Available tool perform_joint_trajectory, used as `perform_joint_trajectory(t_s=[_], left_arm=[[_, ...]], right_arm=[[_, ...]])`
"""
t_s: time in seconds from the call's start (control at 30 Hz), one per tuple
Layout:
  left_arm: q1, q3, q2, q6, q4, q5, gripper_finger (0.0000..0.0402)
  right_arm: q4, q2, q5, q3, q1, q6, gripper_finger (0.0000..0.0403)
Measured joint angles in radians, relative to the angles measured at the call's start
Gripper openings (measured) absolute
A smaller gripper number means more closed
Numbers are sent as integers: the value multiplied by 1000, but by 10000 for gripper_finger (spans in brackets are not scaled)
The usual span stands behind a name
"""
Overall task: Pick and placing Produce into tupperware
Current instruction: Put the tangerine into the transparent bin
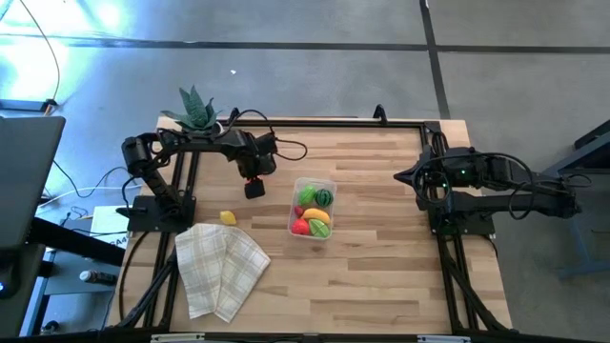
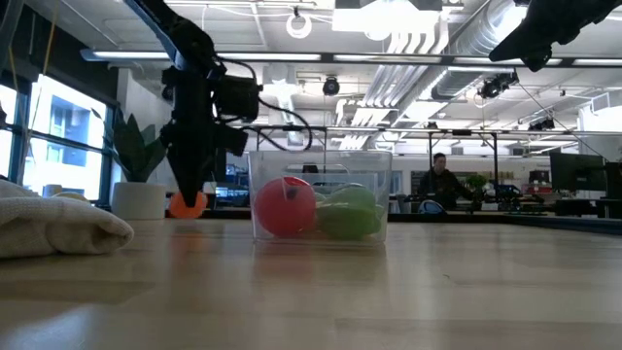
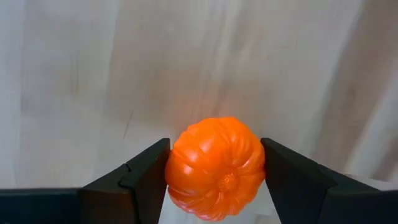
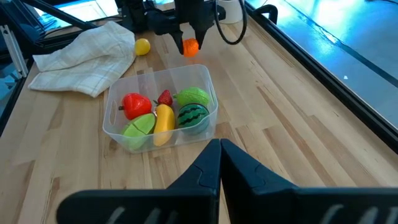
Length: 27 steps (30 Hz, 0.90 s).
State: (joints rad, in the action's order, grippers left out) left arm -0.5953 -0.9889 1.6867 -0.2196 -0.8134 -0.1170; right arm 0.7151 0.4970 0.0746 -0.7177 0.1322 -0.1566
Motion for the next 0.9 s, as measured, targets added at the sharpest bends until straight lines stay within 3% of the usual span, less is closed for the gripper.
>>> perform_joint_trajectory(t_s=[0.47, 0.73, 0.9], left_arm=[[54, -332, -61, -165, -155, -143, 219], [229, -558, -77, -267, -147, -157, 224], [338, -590, -41, -290, -47, -133, 224]], right_arm=[[0, 0, 0, 0, 0, 0, 0], [0, 0, 0, 0, 0, 0, 0], [0, 0, 0, 0, 0, 0, 0]])
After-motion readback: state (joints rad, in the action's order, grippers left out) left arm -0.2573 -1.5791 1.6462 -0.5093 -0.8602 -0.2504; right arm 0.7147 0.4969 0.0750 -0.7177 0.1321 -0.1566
